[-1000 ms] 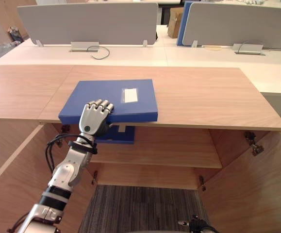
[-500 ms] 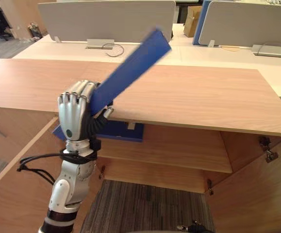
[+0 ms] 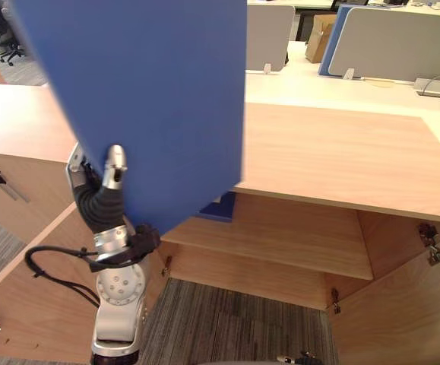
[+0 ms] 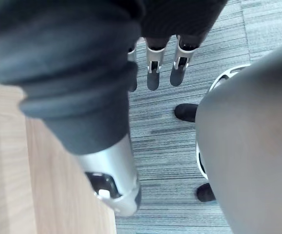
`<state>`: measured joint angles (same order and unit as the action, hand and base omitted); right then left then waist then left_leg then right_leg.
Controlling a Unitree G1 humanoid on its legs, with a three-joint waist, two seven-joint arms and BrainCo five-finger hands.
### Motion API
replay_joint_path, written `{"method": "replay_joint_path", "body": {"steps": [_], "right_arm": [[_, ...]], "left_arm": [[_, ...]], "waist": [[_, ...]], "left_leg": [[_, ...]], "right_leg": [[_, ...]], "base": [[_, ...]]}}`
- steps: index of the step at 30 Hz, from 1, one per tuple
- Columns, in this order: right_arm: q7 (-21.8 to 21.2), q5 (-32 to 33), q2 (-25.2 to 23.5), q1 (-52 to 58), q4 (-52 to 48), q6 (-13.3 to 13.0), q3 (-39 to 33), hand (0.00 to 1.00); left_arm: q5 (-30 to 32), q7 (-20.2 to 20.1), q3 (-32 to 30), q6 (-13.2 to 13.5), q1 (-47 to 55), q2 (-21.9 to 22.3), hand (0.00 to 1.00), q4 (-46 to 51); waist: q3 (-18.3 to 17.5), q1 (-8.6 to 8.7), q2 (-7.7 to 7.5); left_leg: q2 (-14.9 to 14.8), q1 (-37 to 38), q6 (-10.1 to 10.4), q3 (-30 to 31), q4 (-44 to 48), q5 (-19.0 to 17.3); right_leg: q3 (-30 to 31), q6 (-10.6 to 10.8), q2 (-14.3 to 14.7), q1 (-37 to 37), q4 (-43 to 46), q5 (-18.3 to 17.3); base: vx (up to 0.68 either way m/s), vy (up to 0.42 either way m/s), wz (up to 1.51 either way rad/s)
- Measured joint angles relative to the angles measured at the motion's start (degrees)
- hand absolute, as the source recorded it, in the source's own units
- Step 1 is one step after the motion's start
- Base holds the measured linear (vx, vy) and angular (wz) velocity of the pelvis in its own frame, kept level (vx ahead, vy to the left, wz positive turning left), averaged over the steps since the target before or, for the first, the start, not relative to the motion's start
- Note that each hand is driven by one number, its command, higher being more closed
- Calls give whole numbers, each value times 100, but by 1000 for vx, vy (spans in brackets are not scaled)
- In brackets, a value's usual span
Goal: Walk over to the cabinet, pick up the folder, carry it to the office cabinet, place the folder inside the office cabinet, then close the office cabinet door
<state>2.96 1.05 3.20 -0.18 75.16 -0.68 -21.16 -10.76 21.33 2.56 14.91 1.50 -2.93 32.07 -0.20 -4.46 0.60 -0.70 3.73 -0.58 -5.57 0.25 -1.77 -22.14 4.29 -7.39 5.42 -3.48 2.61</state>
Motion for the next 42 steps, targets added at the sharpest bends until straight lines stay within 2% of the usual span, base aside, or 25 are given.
{"method": "replay_joint_path", "body": {"steps": [3, 5, 7, 8, 10, 11, 12, 15, 19, 21, 24, 27, 33, 38, 42], "right_arm": [[65, 764, -26, 151, -142, -83, 3, 0], [117, 1163, -43, 221, -177, -146, 74, 0], [263, 1775, -51, 263, -494, -200, 931, 0], [303, 1880, -91, 283, -775, -219, 1155, 0], [352, 2273, -273, 455, -2025, -385, 1634, 0], [369, 2290, -353, 537, -2482, -440, 1744, 0], [402, 2253, -606, 837, -3936, -616, 2088, 0], [533, 2248, -685, 1142, -5514, -803, 2233, 0], [740, 2165, -681, 1520, -7297, -871, 2235, 0], [805, 1682, -681, 1588, -8409, -930, 2237, 0], [843, 1177, -681, 1579, -9469, -1042, 2247, 0], [837, 893, -678, 1563, -9963, -1102, 2256, 0], [564, 973, -662, 1132, -10079, -1204, 2738, 0], [133, 1640, -403, -63, -9886, -1304, 3310, 0], [-244, 2461, -114, -1325, -8933, -1340, 3621, 0]], "left_arm": [[-1216, -244, -306, 188, 1, 292, 100, -3], [-1676, -271, -459, 287, 14, 453, 100, -5], [-2124, -343, -483, 486, 217, 506, 100, -1], [-2182, -362, -504, 510, 281, 505, 100, 0], [-2515, -431, -641, 534, 514, 512, 100, 1], [-2591, -438, -704, 552, 597, 518, 100, 3], [-2803, -478, -924, 578, 869, 557, 100, 13], [-2971, -547, -1191, 567, 1127, 552, 100, 13], [-2979, -563, -1561, 541, 1344, 570, 100, 135], [-2969, -672, -1702, 491, 1388, 579, 100, 170], [-2911, -821, -1752, 383, 1503, 586, 100, 170], [-2862, -924, -1758, 261, 1602, 595, 100, 164], [-2559, -1113, -1701, 193, 1632, 599, 100, 16], [-2189, -1260, -1400, 97, 1613, 593, 100, -314], [-2000, -1467, -1029, 10, 1600, 561, 100, -526]], "waist": [[-44, -3, -17], [-67, -26, -49], [-130, -27, -126], [-136, -15, -141], [-161, 69, -149], [-176, 73, -143], [-241, 105, -155], [-275, 180, -207], [-265, 201, -200], [-255, 230, -200], [-255, 261, -192], [-252, 278, -192], [-237, 274, -178], [-204, 201, -150], [-184, 156, -176]], "left_leg": [[-30, 36, 1, -4, 0, -1], [-41, 37, 2, -5, 2, -1], [-62, 58, 14, -12, -14, 7], [-71, 70, 20, -29, -20, 11], [-115, 145, 39, -184, -41, 13], [-130, 144, 51, -237, -42, 5], [-182, 146, 96, -403, -35, -32], [-242, 169, 142, -495, -3, -71], [-342, 272, 209, -738, 41, -182], [-414, 315, 249, -888, 143, -295], [-480, 343, 281, -1026, 236, -404], [-505, 334, 275, -1135, 291, -460], [-496, 333, 262, -1250, 291, -472], [-487, 325, 257, -1241, 290, -468], [-454, 237, 199, -1169, 289, -425]], "right_leg": [[1, -1, 2, 44, 1, -2], [1, -2, 8, 66, 2, -3], [12, -3, 7, 73, 3, -2], [25, -4, 12, 73, 4, -1], [129, -17, 43, 60, 6, 9], [178, -25, 57, 42, 4, 15], [332, -52, 118, -17, -29, 34], [391, -91, 176, -11, -127, 68], [637, -101, 280, -21, -133, 64], [790, -122, 346, -28, -151, 51], [947, -142, 416, -67, -167, 37], [1053, -145, 465, -125, -167, 38], [1247, -180, 511, -202, -167, 66], [1265, -197, 510, -209, -168, 89], [1221, -199, 482, -227, -163, 119]], "base": [[-12, -3, 0], [-53, -3, 0], [-57, 1, -4], [-48, 2, -14], [-42, 1, -23], [-38, -5, -45], [-27, -11, -42], [17, -30, -24], [33, -15, -37], [28, -19, -39], [9, -13, -27], [14, -11, -22], [-10, -7, -15], [-46, -11, -1], [-30, -10, 7]]}}
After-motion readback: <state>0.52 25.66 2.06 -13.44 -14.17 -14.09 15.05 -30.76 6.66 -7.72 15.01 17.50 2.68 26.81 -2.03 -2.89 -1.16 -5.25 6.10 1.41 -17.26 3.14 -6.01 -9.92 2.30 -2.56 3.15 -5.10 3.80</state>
